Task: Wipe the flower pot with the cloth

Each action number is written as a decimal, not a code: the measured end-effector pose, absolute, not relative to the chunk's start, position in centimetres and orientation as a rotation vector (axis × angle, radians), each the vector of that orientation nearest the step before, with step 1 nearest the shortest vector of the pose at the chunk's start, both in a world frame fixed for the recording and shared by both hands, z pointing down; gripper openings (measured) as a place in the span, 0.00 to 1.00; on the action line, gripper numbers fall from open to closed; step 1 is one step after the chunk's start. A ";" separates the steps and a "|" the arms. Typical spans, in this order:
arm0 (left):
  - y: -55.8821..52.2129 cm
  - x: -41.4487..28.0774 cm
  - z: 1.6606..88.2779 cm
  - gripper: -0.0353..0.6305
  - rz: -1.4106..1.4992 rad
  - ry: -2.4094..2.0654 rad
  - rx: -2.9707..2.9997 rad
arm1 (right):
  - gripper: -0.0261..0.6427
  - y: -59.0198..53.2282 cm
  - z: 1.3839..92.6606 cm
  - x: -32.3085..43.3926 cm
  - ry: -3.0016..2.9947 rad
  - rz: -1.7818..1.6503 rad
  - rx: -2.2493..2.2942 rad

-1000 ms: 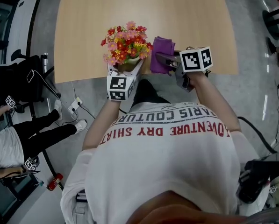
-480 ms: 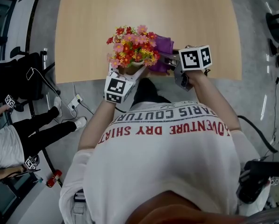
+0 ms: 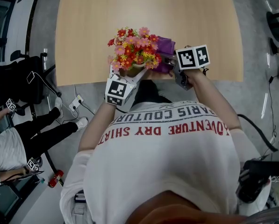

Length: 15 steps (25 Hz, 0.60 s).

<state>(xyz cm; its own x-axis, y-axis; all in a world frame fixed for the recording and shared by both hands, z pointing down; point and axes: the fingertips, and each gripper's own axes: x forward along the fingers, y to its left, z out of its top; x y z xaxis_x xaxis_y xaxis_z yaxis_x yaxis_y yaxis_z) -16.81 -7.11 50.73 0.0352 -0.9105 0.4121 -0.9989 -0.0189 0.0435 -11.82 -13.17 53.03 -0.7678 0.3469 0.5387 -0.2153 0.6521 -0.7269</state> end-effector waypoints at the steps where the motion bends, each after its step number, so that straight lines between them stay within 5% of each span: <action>1: -7.1 -16.7 50.7 0.68 0.390 -1.939 2.003 | 0.13 -13.3 53.3 -11.7 -2.186 1.057 -0.087; 15: -6.9 -17.2 51.2 0.68 0.414 -1.848 2.099 | 0.13 -13.4 54.0 -11.8 -2.150 0.940 -0.069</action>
